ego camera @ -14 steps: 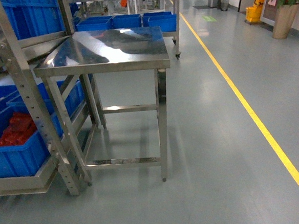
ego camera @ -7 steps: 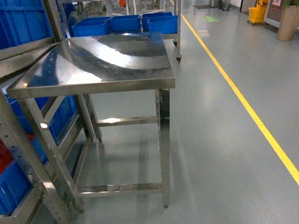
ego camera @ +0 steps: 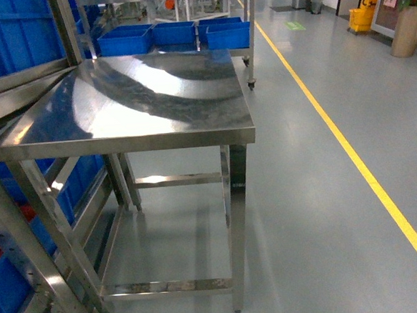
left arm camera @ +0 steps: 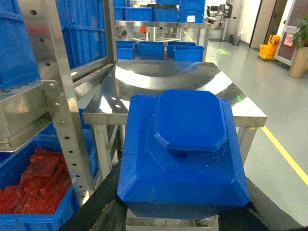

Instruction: Sort blue parts and orange caps into right shelf containers

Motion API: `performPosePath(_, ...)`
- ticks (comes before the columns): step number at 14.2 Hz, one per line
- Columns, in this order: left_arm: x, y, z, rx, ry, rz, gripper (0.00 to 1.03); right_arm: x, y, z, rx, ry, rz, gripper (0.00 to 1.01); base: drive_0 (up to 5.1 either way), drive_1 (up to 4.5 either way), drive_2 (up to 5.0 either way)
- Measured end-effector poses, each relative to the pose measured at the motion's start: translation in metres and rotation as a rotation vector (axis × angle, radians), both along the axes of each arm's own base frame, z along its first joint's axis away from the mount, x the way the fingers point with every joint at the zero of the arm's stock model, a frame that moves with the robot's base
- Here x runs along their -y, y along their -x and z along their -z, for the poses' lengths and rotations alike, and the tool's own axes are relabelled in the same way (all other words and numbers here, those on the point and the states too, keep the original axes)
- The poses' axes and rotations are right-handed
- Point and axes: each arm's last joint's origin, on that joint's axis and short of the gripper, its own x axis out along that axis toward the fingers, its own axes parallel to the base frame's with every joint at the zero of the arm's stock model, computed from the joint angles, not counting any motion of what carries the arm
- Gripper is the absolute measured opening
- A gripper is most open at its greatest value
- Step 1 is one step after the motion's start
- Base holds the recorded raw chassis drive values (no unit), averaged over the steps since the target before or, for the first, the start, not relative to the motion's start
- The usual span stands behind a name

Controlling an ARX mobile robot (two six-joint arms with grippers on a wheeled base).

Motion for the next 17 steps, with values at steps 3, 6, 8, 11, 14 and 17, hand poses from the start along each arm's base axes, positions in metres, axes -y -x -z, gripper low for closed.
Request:
performPosePath(3, -0.0001, 0.0000, 0.0001, -0.001, 0.000, -0.003, 0.43, 0.0000, 0.0000, -0.0005, 0.005, 0.000, 0.000, 0.43, -4.9, 2.51, 2.5)
performPosePath(6, -0.0001, 0.0000, 0.0001, -0.001, 0.000, -0.004, 0.43, 0.0000, 0.0000, -0.0009, 0.010, 0.000, -0.001, 0.43, -4.8, 2.52, 2.5)
performPosePath(8, -0.0002, 0.0000, 0.0000, 0.000, 0.000, -0.005, 0.43, 0.0000, 0.0000, -0.0005, 0.005, 0.000, -0.001, 0.43, -5.0, 2.36, 2.4)
performPosePath(11, -0.0001, 0.0000, -0.0002, 0.002, 0.000, -0.003, 0.43, 0.0000, 0.0000, -0.0005, 0.005, 0.000, -0.001, 0.43, -4.7, 2.58, 2.6)
performPosePath(14, -0.0001, 0.0000, 0.0000, 0.000, 0.000, -0.003, 0.43, -0.0001, 0.0000, -0.0004, 0.004, 0.000, -0.002, 0.43, -4.7, 1.33, 3.6)
performPosePath(17, -0.0001, 0.0000, 0.0002, -0.002, 0.000, -0.003, 0.43, -0.0001, 0.0000, -0.0005, 0.005, 0.000, -0.002, 0.43, -4.7, 1.28, 3.6)
